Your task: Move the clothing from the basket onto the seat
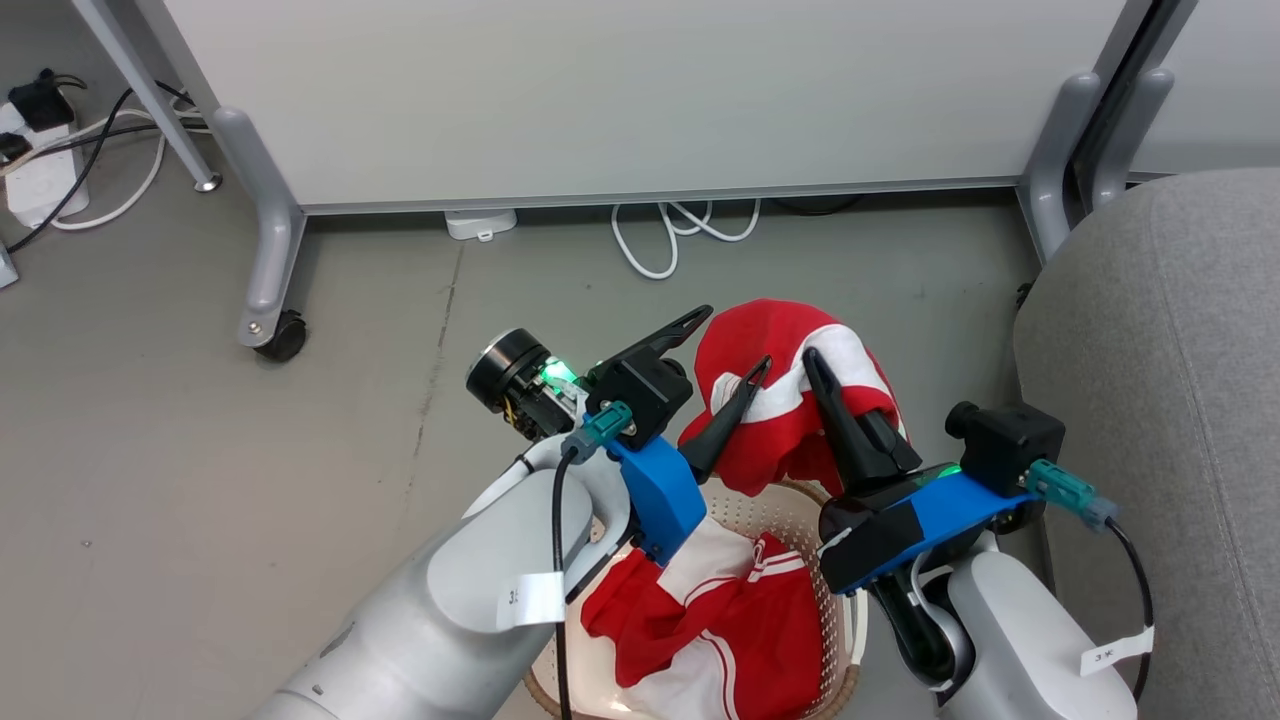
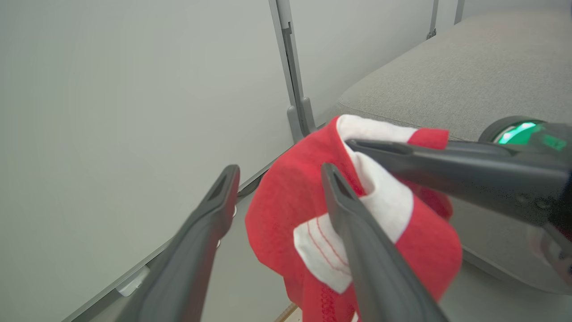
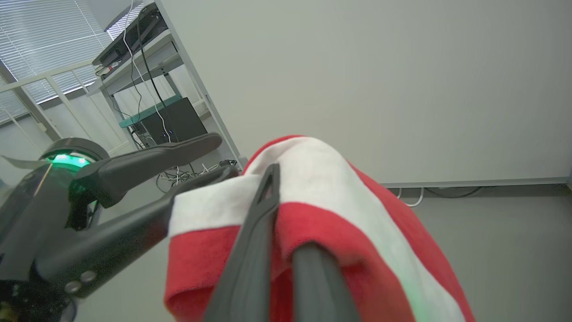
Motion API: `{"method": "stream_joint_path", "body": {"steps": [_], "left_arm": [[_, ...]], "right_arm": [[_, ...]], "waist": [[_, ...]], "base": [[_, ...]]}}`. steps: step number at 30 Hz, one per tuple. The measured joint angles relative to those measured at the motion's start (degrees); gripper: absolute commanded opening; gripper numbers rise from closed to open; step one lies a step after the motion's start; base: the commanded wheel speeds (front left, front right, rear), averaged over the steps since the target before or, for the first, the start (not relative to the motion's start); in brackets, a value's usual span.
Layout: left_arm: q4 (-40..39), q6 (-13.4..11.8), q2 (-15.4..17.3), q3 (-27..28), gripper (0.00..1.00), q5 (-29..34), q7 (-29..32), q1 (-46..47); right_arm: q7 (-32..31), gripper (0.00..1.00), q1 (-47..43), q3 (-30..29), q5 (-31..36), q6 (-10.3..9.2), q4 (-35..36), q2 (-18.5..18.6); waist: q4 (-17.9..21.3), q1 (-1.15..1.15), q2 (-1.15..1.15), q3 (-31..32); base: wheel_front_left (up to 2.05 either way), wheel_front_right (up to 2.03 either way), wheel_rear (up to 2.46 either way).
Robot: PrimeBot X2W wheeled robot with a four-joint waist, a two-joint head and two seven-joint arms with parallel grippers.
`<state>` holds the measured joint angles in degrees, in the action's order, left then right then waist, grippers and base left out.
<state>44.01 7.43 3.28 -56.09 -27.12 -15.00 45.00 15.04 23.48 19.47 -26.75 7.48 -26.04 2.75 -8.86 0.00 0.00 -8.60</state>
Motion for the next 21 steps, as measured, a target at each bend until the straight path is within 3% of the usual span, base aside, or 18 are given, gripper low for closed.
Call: {"method": "stream_joint_path", "body": {"steps": [21], "left_arm": [[-1.62, 0.0, 0.51, -0.23, 1.0, 1.45, 0.0, -1.22]], "right_arm": [[0.0, 0.0, -0.22, -9.99, 9.68, 0.0, 4.25, 1.24]], "waist": [[8.79, 0.0, 0.0, -3.34]], "base": [[0.0, 0.0, 0.0]]}}
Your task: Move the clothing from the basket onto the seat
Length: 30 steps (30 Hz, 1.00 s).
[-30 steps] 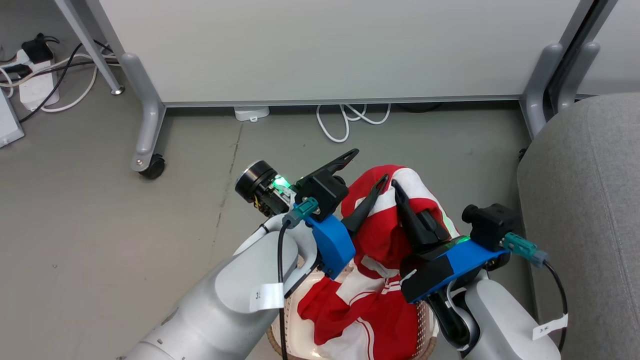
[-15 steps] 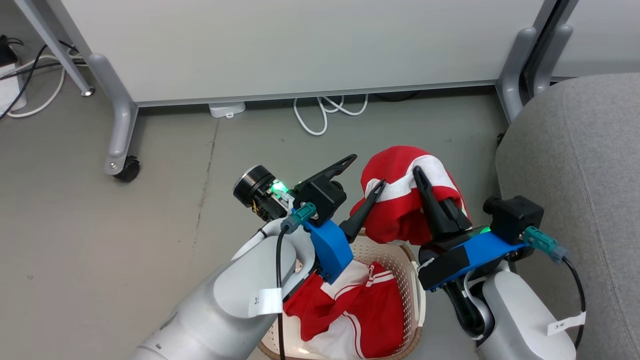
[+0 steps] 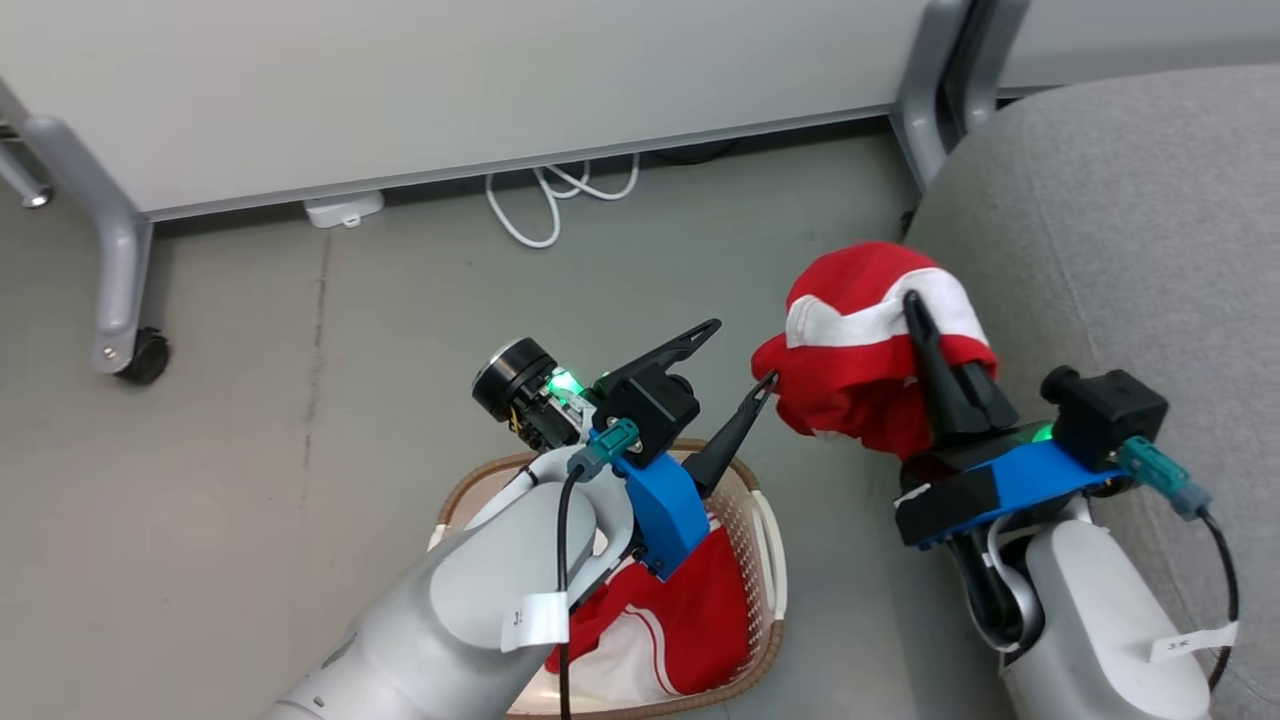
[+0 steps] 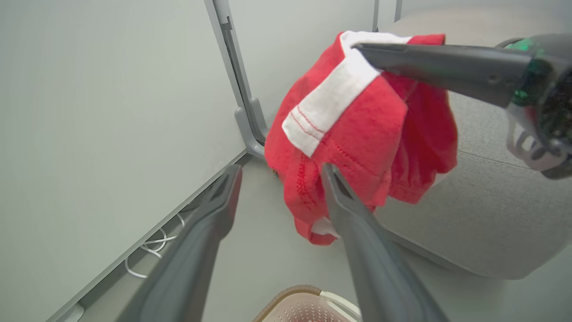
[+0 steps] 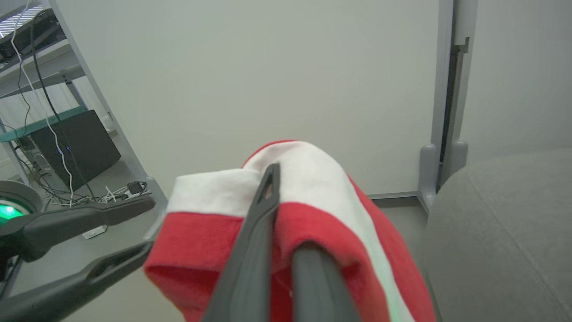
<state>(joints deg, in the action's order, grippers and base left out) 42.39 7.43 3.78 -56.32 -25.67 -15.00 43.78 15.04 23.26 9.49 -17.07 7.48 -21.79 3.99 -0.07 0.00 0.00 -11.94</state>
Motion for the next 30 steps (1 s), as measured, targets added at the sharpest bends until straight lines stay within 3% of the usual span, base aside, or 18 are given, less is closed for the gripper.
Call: {"method": "stream_joint_path", "body": {"steps": [19, 30], "left_arm": [[-2.29, 0.0, 0.0, -3.1, 1.0, 1.12, 0.0, -0.27], [-3.16, 0.0, 0.02, -4.1, 1.0, 1.23, 0.0, -0.55]], "right_arm": [[0.0, 0.0, -3.67, -10.67, 2.75, 0.0, 6.2, 1.49], [0.0, 0.0, -6.59, -13.17, 3.28, 0.0, 7.97, 0.86]], "waist": [[10.32, 0.0, 0.0, -3.69], [13.36, 0.0, 0.0, -4.69]], "base": [[0.0, 0.0, 0.0], [0.0, 0.0, 0.0]]}}
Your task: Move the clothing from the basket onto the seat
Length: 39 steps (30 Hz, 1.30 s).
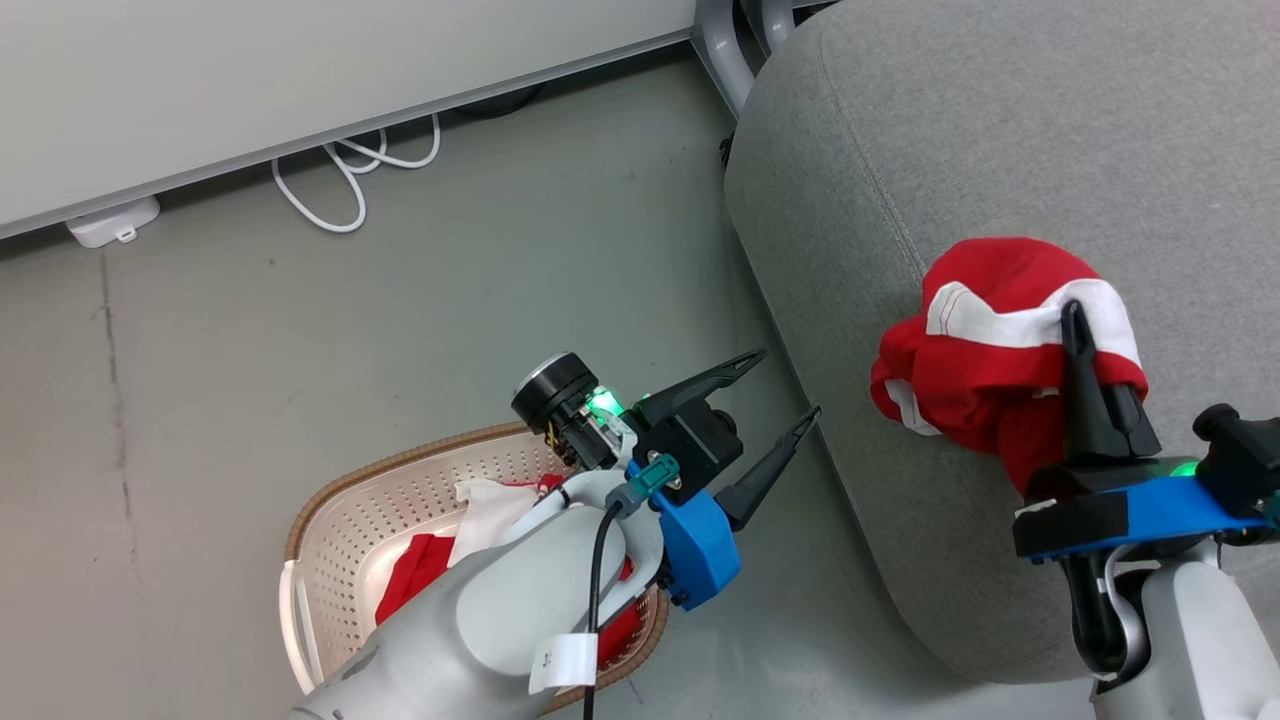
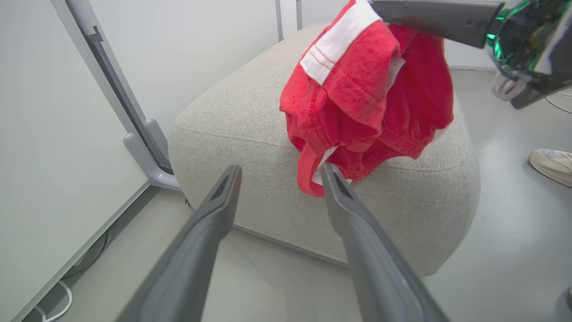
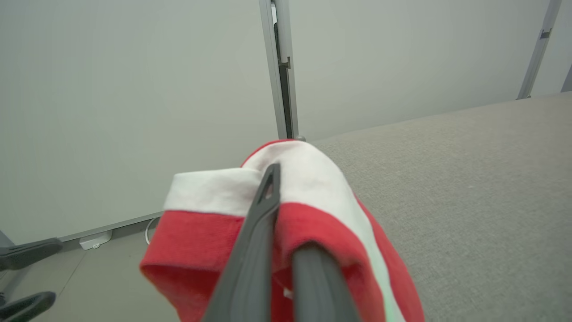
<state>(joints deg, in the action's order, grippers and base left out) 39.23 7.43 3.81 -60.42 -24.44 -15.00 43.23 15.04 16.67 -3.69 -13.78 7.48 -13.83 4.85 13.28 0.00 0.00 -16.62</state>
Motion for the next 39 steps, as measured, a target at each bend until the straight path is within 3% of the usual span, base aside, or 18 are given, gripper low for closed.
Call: {"method": "stream_joint_path", "body": {"steps": [13, 23, 29, 39], "left_arm": [[-0.91, 0.0, 0.18, 0.88, 1.0, 0.6, 0.0, 0.02], [-2.75, -0.05, 1.51, 2.57, 1.0, 1.99, 0.0, 2.3], [-4.76, -0.12, 3.07, 3.77, 1.0, 3.65, 0.0, 5.36], [-7.77, -0.4, 5.75, 5.0, 1.0, 5.75, 0.0, 10.77]], "right_arm": [[0.0, 0.0, -0.14, -1.02, 1.08, 0.0, 0.93, -0.51], [0.0, 0.0, 9.11, -2.99, 2.65, 0.0, 4.56, 3.01], [0.0, 0.0, 18.99, -6.53, 4.42, 0.01, 6.7, 8.22], [0.0, 0.0, 34.76, -15.55, 6.33, 0.01, 5.44, 20.13]], "waist": [[-0.04, 0.0, 0.0, -0.53], [-0.96, 0.0, 0.0, -5.54], [-1.76, 0.0, 0.0, -11.29], [-3.63, -0.01, 0.0, -22.28]], "base": [[0.0, 0.0, 0.0], [0.0, 0.0, 0.0], [0.0, 0.0, 0.0], [0.0, 0.0, 0.0]]}}
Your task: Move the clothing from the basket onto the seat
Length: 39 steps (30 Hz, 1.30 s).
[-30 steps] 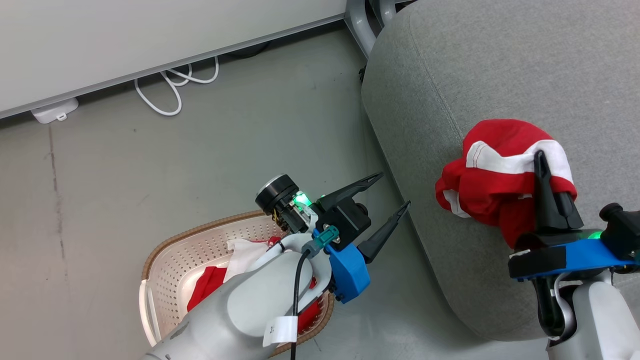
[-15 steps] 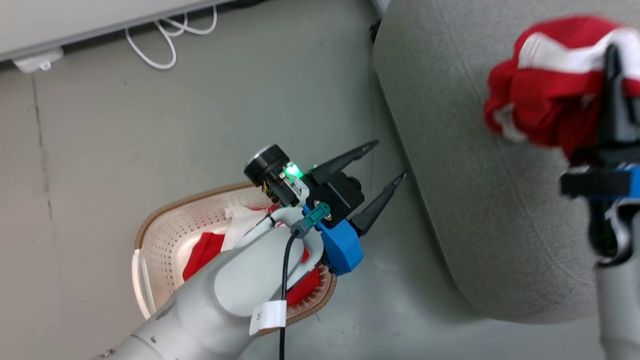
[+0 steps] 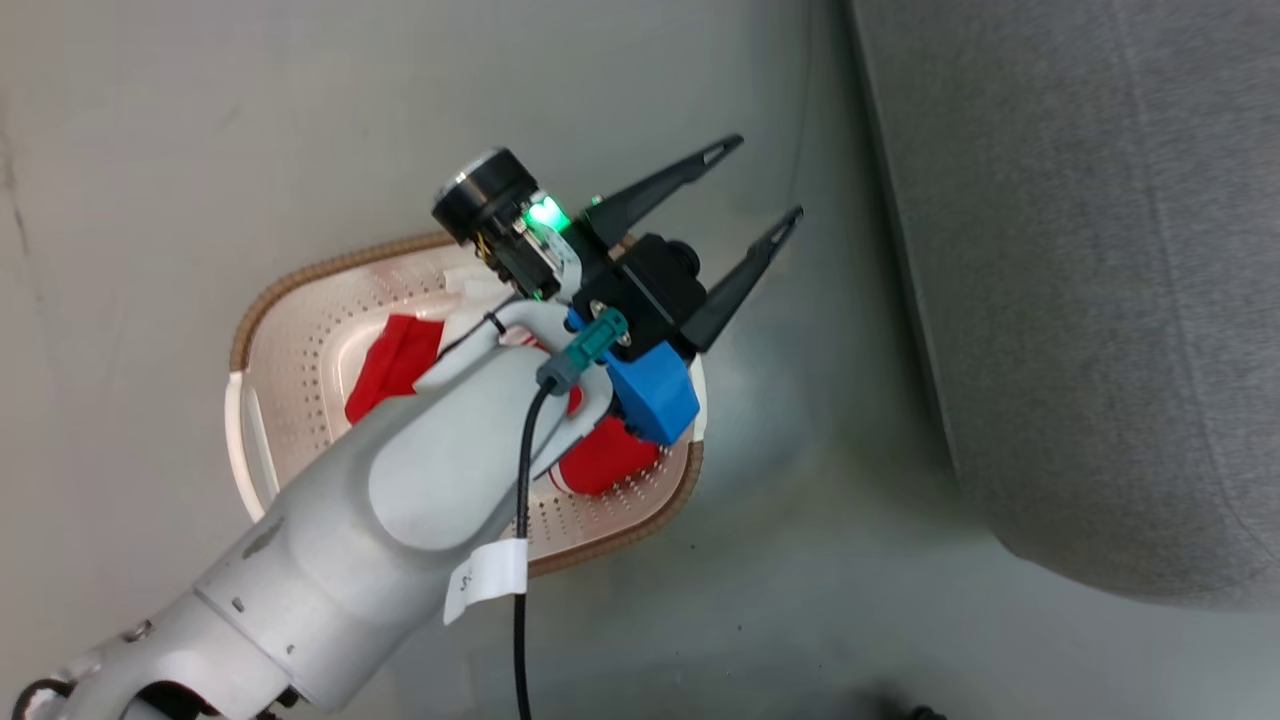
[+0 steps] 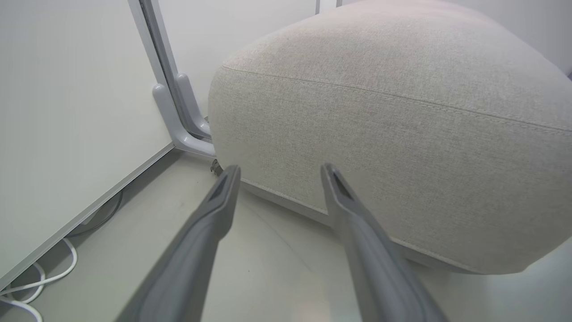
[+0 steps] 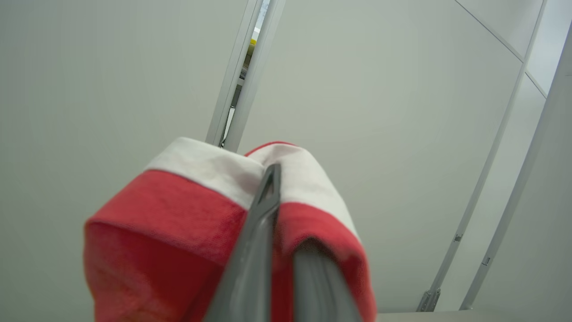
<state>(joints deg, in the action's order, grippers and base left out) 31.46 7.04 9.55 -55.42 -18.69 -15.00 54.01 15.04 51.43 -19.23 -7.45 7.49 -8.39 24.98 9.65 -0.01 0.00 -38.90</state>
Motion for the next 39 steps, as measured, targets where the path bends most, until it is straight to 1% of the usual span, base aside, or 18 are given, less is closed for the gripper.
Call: {"method": "stream_joint_path", "body": {"steps": [4, 7, 10, 15, 21, 28, 31, 32, 33, 34, 35, 39], "left_arm": [[-1.64, -0.65, 0.93, 1.09, 1.0, 0.13, 0.0, 1.69], [-2.66, -0.96, 1.7, 1.29, 1.0, 0.63, 0.0, 1.98], [-3.38, -1.03, 2.55, 1.36, 1.0, 0.75, 0.0, 2.18], [-4.13, -1.22, 2.65, 1.26, 1.0, 1.07, 0.0, 2.16], [-4.61, -1.44, 2.49, 1.01, 1.0, 1.08, 0.0, 1.82], [-4.52, -1.45, 2.52, 0.92, 1.0, 1.04, 0.0, 1.6], [-4.41, -1.45, 2.57, 0.91, 1.0, 1.03, 0.0, 1.44], [-4.36, -1.46, 2.58, 0.91, 1.0, 1.02, 0.0, 1.39], [-4.35, -1.46, 2.57, 0.91, 1.0, 1.01, 0.0, 1.31], [-4.31, -1.47, 2.55, 0.91, 1.0, 0.96, 0.0, 1.17], [-4.32, -1.49, 2.48, 0.93, 1.0, 0.85, 0.0, 1.03], [-4.48, -1.7, 2.15, 1.32, 1.0, 0.6, 0.0, 0.04]], "right_arm": [[0.01, 0.0, 2.89, -4.2, -0.36, 0.0, -3.42, 5.03], [0.0, 0.0, 3.81, -5.79, -0.85, 0.0, -6.91, 6.93], [0.0, 0.0, 3.82, -6.59, -0.62, 0.0, -10.37, 7.14], [0.0, 0.0, 2.05, -8.95, 1.19, 0.0, -14.44, 5.32], [0.01, 0.0, -2.93, -10.92, 3.45, 0.0, -16.9, 1.54], [0.01, 0.0, -4.93, -10.73, 4.5, 0.0, -22.02, -0.66], [0.01, 0.0, -5.43, -10.38, 4.88, 0.0, -22.83, -1.65], [0.01, 0.15, -5.66, -10.42, 4.87, 0.0, -22.96, -2.0], [0.01, 0.45, -6.03, -10.47, 4.87, 0.0, -23.3, -2.36], [0.01, 0.98, -6.42, -10.38, 4.87, 0.0, -23.74, -2.74], [0.01, 1.0, -7.11, -10.23, 4.88, 0.0, -23.74, -3.09], [0.01, 1.0, -10.69, -10.4, 4.85, 0.0, -21.94, -4.08]], "waist": [[-0.79, 0.0, 0.0, -4.03], [-1.19, 0.0, 0.0, -6.59], [-1.41, 0.0, 0.0, -8.4], [-1.87, 0.0, 0.0, -9.24], [-2.27, 0.0, 0.0, -8.91], [-2.3, 0.0, 0.0, -8.47], [-2.21, 0.0, 0.0, -8.09], [-2.16, 0.01, 0.0, -7.92], [-2.13, 0.01, 0.0, -7.69], [-2.1, 0.0, 0.0, -7.4], [-2.08, 0.01, 0.0, -7.07], [-2.03, 0.01, 0.0, -5.24]], "base": [[0.0, 0.0, 0.0], [0.0, 0.0, 0.0], [0.0, 0.0, 0.0], [0.0, 0.0, 0.0], [0.0, 0.0, 0.0], [0.0, 0.0, 0.0], [0.0, 0.0, 0.0], [0.0, 0.0, 0.0], [0.0, 0.0, 0.0], [0.0, 0.0, 0.0], [0.0, 0.0, 0.0], [0.0, 0.0, 0.0]]}}
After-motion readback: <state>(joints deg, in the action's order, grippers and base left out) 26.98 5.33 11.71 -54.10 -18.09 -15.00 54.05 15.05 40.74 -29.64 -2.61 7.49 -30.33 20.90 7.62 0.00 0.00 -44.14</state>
